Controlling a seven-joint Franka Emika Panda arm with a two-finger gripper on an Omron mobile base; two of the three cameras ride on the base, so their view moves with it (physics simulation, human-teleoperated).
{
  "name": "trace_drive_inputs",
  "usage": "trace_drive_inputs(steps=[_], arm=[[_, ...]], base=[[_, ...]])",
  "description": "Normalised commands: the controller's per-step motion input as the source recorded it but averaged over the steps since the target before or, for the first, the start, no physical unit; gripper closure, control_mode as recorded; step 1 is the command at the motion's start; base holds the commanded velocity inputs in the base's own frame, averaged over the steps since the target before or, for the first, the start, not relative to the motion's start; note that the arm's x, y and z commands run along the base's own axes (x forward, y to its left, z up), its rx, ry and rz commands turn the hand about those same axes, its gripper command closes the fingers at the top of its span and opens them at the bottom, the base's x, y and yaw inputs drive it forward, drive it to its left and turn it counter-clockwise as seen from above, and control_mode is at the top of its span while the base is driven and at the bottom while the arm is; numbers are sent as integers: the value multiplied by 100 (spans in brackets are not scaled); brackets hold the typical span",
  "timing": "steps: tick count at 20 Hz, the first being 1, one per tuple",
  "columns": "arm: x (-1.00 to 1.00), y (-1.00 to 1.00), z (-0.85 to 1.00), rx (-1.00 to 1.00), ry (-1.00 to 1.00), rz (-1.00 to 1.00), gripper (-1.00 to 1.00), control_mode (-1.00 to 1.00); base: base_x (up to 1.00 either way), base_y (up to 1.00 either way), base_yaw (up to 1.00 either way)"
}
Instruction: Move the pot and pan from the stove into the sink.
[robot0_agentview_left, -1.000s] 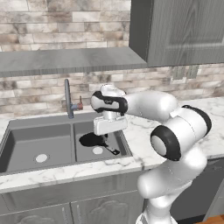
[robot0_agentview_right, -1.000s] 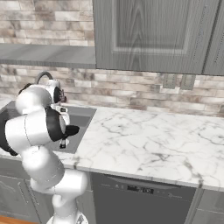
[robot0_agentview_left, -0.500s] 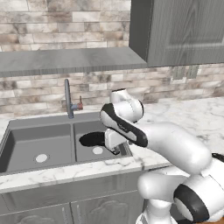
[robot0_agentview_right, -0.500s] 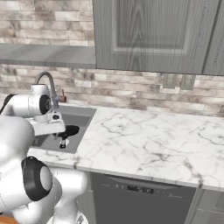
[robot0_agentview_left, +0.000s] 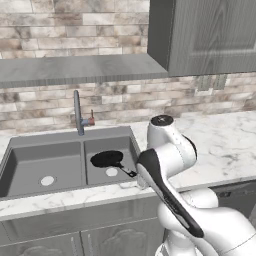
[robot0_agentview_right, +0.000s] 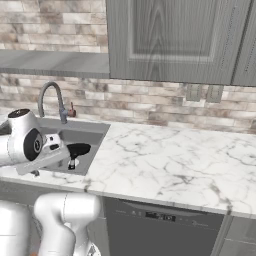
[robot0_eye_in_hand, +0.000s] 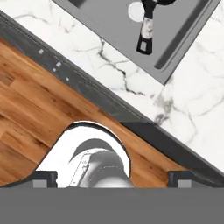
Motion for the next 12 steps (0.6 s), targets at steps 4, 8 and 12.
trace_drive_inputs(steps=[4, 8, 12], arm=[[-65, -13, 78, 5, -27, 10, -100, -100], [-84, -13, 91, 8, -1, 10, -100, -100], [-55, -12, 88, 8, 9, 6, -100, -100]], base=[[0, 0, 0], [0, 0, 0], [0, 0, 0]])
